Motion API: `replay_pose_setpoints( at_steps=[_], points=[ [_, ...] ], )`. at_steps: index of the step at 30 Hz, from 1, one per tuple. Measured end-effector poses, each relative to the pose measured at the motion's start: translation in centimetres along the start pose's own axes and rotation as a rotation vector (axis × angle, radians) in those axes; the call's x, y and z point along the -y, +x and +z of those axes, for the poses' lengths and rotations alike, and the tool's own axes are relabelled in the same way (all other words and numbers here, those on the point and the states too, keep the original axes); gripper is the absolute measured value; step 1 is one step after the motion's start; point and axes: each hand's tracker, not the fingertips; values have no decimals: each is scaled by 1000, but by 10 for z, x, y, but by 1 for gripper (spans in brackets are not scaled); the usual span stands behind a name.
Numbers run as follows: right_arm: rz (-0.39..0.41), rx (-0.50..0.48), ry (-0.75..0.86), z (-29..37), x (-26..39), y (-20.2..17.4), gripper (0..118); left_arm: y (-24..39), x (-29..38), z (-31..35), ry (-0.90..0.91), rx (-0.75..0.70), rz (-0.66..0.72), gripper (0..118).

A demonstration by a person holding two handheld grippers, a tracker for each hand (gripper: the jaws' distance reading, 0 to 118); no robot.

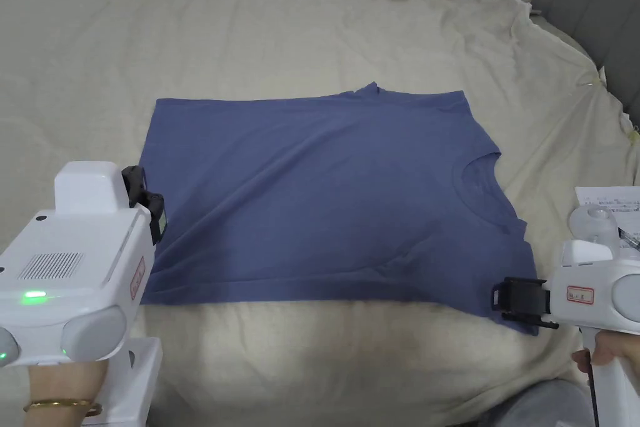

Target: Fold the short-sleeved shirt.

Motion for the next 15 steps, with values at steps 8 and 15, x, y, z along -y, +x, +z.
replay_pose_setpoints(
  at_steps=[8, 15],
  points=[
    [37, 42, 3, -20, 11, -8, 64, 0, 4, 0, -21, 4, -7, 0],
    [75, 19, 6, -24, 9, -17, 7, -5, 4, -2, -42, 1, 8, 0]
  ],
)
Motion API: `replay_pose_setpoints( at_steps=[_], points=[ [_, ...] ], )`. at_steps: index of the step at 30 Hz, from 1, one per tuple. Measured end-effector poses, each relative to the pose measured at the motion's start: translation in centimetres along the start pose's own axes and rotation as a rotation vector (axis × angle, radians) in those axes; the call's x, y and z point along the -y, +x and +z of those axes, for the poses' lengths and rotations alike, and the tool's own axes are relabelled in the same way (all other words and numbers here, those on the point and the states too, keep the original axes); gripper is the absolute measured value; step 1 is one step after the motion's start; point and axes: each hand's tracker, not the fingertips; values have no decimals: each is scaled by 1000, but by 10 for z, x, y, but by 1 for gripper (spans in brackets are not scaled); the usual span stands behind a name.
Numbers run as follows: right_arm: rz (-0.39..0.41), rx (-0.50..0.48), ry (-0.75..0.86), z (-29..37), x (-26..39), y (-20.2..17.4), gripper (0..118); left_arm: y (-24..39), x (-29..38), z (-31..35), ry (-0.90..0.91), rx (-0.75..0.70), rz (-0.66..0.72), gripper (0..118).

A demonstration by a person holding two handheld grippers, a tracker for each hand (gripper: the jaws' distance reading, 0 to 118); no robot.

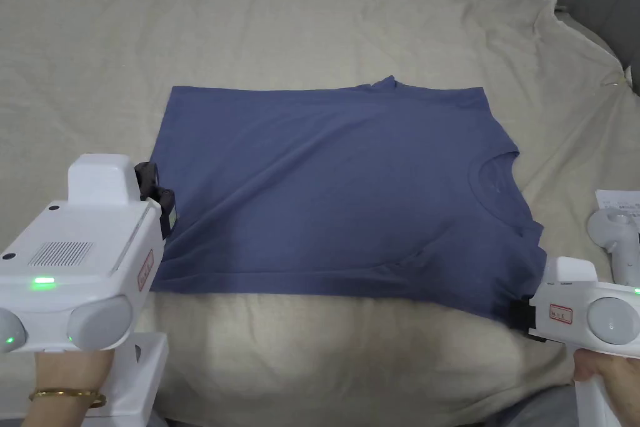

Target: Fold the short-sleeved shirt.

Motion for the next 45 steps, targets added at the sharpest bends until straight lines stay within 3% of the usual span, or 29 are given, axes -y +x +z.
replay_pose_setpoints(
  at_steps=[3, 5, 9, 10, 15, 21, 26, 33, 45],
  points=[
    [54, 15, 5, 2, -1, -4, 6, -7, -4, -6, -92, 14, 37, 3],
    [48, 6, 8, 1, -2, 4, 6, -16, -7, -10, -149, 42, 55, 18],
    [4, -14, 22, 7, -2, 9, 6, -37, -15, -21, -257, 7, 58, 96],
    [3, -16, 22, 8, -3, 9, 6, -42, -16, -25, -294, 6, 58, 104],
    [9, -14, 27, 10, -4, 7, 6, -69, -6, -38, -457, 22, 61, 106],
    [1, -10, 20, 7, -4, 6, 6, -72, 40, -41, -618, 21, -43, 106],
    [-7, -8, 10, 5, -5, 6, 6, -66, 69, -45, -650, 6, -48, 98],
    [-39, -19, 8, 5, -6, 11, 6, -60, 78, -55, -604, -1, -47, 0],
    [-42, -55, 70, 32, -29, 16, 6, -71, 34, -35, -421, 30, 81, 0]
  ],
)
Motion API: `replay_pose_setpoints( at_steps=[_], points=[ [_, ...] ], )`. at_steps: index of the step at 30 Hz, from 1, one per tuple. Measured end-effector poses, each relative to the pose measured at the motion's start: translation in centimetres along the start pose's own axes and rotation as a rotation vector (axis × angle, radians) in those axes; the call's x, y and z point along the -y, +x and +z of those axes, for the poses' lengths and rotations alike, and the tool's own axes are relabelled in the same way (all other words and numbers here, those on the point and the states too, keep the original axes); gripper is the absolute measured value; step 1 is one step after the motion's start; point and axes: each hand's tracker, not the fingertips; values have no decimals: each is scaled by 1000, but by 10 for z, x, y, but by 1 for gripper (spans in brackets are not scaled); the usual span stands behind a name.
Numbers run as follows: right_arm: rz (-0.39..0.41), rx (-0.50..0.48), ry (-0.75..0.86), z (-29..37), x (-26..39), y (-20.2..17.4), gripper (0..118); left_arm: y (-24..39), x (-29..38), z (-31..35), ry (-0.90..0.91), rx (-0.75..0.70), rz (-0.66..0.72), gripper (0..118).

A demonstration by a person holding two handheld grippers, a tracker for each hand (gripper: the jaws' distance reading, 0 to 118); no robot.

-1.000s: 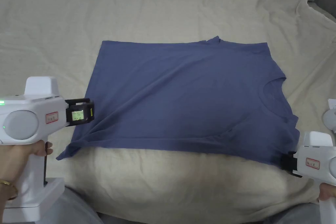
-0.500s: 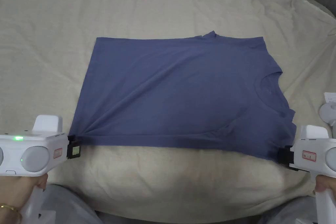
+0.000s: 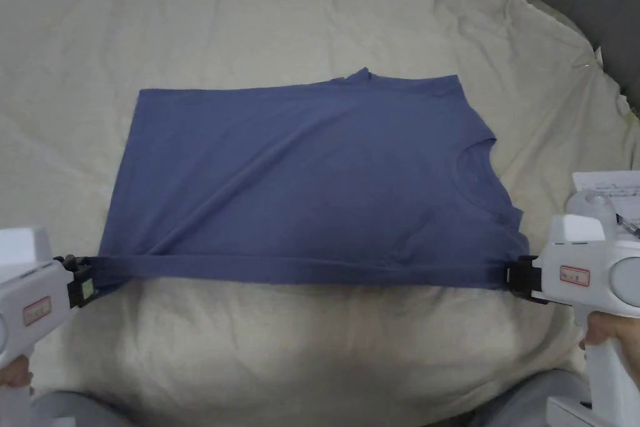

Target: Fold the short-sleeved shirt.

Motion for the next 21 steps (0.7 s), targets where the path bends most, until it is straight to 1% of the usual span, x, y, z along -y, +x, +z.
replay_pose_setpoints(
  at_steps=[5, 9, 15, 19, 21],
  points=[
    [6, -12, 69, 16, -35, -2, 6, 9, -42, 4, 87, 19, 18, 0],
    [39, 28, 107, 10, -68, -7, 6, 18, -75, -13, 118, 8, 5, 0],
    [54, 116, 114, -29, -118, -20, 6, 29, -110, -55, 121, -20, -14, 0],
    [22, 140, 102, -62, -150, -28, 6, 37, -123, -84, 112, -53, -2, 0],
    [11, 154, 93, -78, -165, -30, 6, 42, -129, -100, 92, -73, -23, 0]
  ],
)
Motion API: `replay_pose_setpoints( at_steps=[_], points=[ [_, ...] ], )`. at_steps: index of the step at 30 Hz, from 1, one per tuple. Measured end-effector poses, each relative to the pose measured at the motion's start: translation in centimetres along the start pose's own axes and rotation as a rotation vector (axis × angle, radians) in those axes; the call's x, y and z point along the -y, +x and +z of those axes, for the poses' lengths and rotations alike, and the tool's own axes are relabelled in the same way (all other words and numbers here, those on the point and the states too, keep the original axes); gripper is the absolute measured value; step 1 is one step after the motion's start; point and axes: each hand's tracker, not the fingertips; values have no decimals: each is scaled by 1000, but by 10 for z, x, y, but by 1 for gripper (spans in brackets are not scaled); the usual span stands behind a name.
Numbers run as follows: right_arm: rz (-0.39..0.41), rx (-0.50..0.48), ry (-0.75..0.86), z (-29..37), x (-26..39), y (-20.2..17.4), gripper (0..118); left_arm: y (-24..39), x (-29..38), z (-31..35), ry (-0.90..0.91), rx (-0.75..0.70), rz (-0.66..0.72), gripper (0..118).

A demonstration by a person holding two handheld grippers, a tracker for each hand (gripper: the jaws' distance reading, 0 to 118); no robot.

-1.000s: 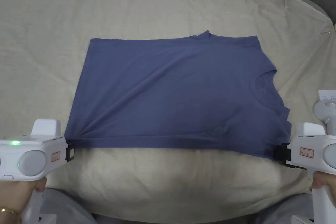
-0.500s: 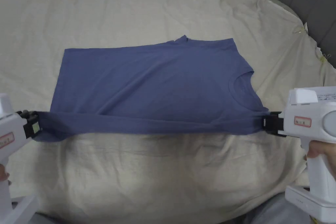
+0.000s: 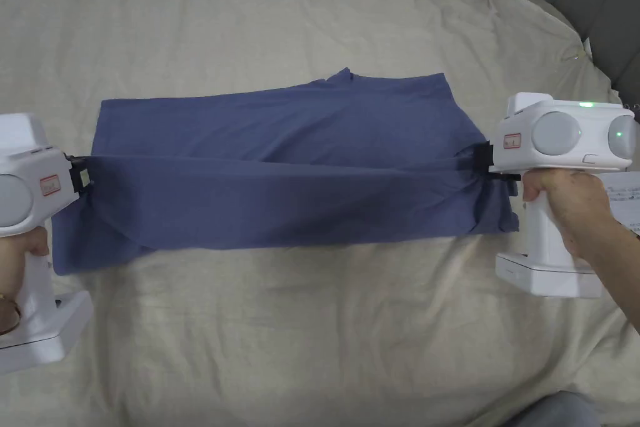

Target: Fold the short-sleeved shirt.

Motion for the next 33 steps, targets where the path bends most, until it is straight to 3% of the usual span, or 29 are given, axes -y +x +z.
replay_pose_setpoints(
  at_steps=[7, 12, 15, 16, 17, 20, 21, 22, 23, 28, 33],
  points=[
    [-39, 9, -72, -55, -28, -11, 6, 9, -10, -59, -101, -30, -31, 0],
    [-17, 16, -102, -83, -29, -18, 7, 13, -2, -88, -173, -46, -26, 0],
    [-51, -13, -100, -93, -28, -16, 10, 14, 3, -94, -194, -56, -29, 2],
    [-61, -16, -95, -94, -29, -17, 18, 13, 5, -94, -193, -60, -17, 8],
    [-65, -25, -89, -94, -29, -16, 34, 13, 5, -94, -193, -56, 3, 19],
    [-66, -44, -72, -89, -33, -11, 57, 8, 0, -91, -207, -57, 54, 37],
    [-65, -43, -70, -84, -34, -8, 86, 7, -1, -89, -207, -56, 64, 74],
    [-71, -32, -54, -77, -36, -5, 97, 6, -2, -85, -198, -63, 79, 100],
    [-77, -13, -17, -69, -38, -1, 100, 4, -7, -78, -166, -56, 97, 118],
    [-64, -43, 130, -10, -42, 13, 100, -5, -26, -34, -49, 19, 145, 118],
    [16, -40, 335, 66, -28, 14, 100, -16, -31, 19, 134, 51, 182, 118]
  ],
)
